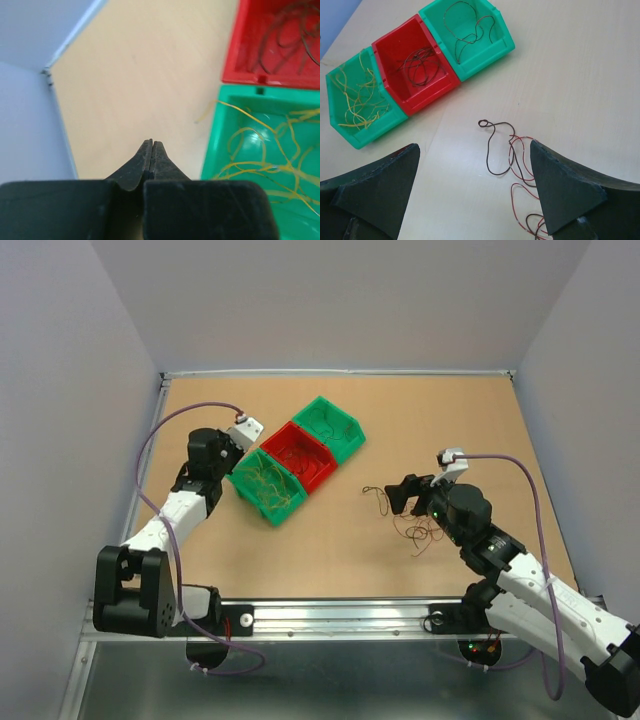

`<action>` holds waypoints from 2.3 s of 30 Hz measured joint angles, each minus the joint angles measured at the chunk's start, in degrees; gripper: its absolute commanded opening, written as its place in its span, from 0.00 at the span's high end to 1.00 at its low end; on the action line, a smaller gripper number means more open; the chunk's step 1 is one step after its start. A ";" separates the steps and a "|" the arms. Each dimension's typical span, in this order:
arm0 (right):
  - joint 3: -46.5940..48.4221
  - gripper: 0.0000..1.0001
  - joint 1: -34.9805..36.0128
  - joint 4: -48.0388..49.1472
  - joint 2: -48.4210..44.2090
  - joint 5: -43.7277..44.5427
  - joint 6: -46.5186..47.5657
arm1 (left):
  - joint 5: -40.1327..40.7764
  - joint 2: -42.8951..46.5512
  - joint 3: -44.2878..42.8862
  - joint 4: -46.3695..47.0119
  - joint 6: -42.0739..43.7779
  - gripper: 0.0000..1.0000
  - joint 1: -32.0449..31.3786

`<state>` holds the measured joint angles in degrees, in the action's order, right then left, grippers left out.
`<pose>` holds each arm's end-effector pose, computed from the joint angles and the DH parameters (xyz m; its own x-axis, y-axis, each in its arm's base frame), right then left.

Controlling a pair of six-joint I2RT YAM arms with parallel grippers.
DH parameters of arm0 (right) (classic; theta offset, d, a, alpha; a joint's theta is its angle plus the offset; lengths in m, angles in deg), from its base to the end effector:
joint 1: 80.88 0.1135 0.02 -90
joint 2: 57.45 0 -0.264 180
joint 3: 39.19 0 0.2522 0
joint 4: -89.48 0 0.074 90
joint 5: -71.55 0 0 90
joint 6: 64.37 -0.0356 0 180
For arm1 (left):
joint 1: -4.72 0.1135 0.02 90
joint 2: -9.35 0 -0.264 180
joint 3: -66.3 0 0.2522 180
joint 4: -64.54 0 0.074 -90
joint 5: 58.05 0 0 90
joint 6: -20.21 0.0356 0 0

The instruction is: Untangle the cables

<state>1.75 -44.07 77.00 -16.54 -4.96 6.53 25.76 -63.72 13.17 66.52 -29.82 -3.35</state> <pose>0.1481 0.1005 0.2631 -0.2941 0.1774 -0.9392 -0.3217 0.9069 0.2720 0.2809 -0.0437 0.2463 -0.0791 0.6562 -0.7504 0.3809 0.7155 0.5856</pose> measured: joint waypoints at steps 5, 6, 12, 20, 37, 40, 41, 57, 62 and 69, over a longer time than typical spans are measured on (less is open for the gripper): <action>0.00 0.04 0.00 0.00 -0.68 -0.04 0.00 | 0.02 5.57 -0.09 2.05 -1.20 1.00 0.28; 0.00 0.04 0.00 0.00 -0.87 -0.04 0.02 | -0.79 6.45 -0.09 2.05 -1.07 1.00 0.31; 0.00 0.04 0.00 0.00 -1.14 -0.07 0.00 | -2.16 7.08 0.76 2.40 -0.33 1.00 -0.39; 0.00 0.04 0.00 0.02 0.28 -0.28 0.00 | -2.73 5.09 1.92 2.78 1.44 1.00 -0.48; 0.00 0.04 0.00 0.02 0.44 -0.50 0.00 | 0.81 -15.15 -2.03 -6.64 6.78 1.00 -13.33; 0.00 0.04 0.00 0.02 0.26 -0.52 0.00 | 2.97 -21.90 -6.86 -7.37 5.53 0.94 -13.31; 0.00 0.04 0.00 0.02 0.07 -0.52 0.02 | 3.19 -22.47 -7.72 -7.26 4.92 0.89 -13.29; 0.00 0.04 0.00 0.04 -1.14 -0.85 0.00 | 6.78 -5.73 -7.96 -13.42 -1.66 0.47 -13.29; 0.00 0.03 0.00 0.04 -1.14 -0.92 0.00 | 6.71 -2.36 -9.53 -17.99 -2.82 0.36 -13.31; 0.00 0.04 0.00 0.00 0.24 -1.31 -0.87 | 3.69 2.49 -10.99 -22.84 -4.04 0.27 -15.10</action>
<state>1.75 -44.07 77.00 -16.30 -6.27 5.66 29.45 -61.23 2.17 43.68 -33.86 -18.46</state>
